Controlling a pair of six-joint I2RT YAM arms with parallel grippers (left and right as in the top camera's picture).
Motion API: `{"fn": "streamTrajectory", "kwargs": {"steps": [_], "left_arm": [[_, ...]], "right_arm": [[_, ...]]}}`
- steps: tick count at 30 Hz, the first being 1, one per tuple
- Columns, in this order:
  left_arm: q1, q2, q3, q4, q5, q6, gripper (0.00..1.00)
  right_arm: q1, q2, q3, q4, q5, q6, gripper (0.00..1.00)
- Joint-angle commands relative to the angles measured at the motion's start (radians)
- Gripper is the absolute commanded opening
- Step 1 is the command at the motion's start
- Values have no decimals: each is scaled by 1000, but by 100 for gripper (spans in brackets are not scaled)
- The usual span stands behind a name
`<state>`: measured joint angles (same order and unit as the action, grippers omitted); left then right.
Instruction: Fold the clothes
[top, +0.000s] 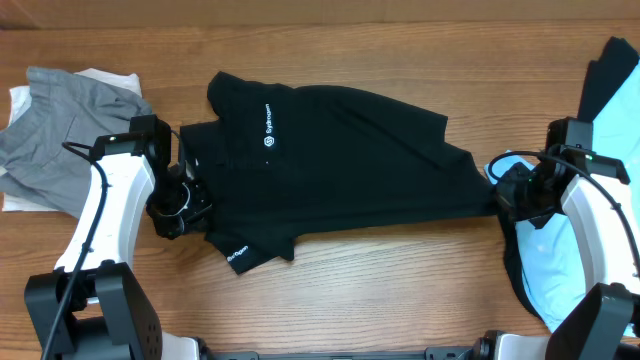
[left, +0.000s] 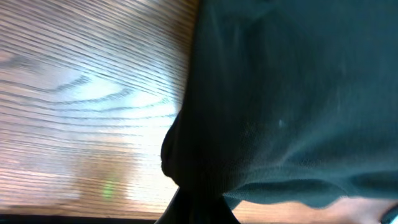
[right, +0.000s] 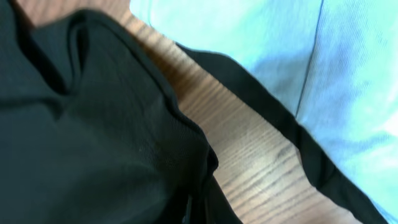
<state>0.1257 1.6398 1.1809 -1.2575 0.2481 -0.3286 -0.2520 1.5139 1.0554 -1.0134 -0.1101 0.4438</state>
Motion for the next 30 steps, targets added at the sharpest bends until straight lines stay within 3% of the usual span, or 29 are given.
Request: {"fn": "streamTrajectory", "kwargs": {"steps": [1,4,5,6,7,10,13,16,21,30], "left_arm": [[-3,-17,13,-7,23,49,4],[-3,-17,13,-9,23,50,4],[-3,-17,13,-9,22,50,4],[-3,-17,13,-8,22,50,4],[-3,-17,13,-8,21,51,4],[-3,-17,13,1,22,52,4],[-3,-17,13,6,23,52,4],[-3,-17,13,13,23,52,4],[-3,-17,13,34,23,36,4],[-3,-17,13,58,23,32,4]], "right_arm": [[32,-5,11,-37,42,-5,4],[43,-5,11,-76,48,-6,6],[43,-5,11,-89,56,-5,14],[43,-5,11,-96,65,-5,33],[43,-5,11,-95,68,-6,37],[43,-5,11,-37,67,-6,38],[43,-5,11,76,46,-7,47],[53,4,11,278,-149,-196,47],[109,89,14,395,-206,-243,47],[175,438,251,511,-142,-296,59]]}}
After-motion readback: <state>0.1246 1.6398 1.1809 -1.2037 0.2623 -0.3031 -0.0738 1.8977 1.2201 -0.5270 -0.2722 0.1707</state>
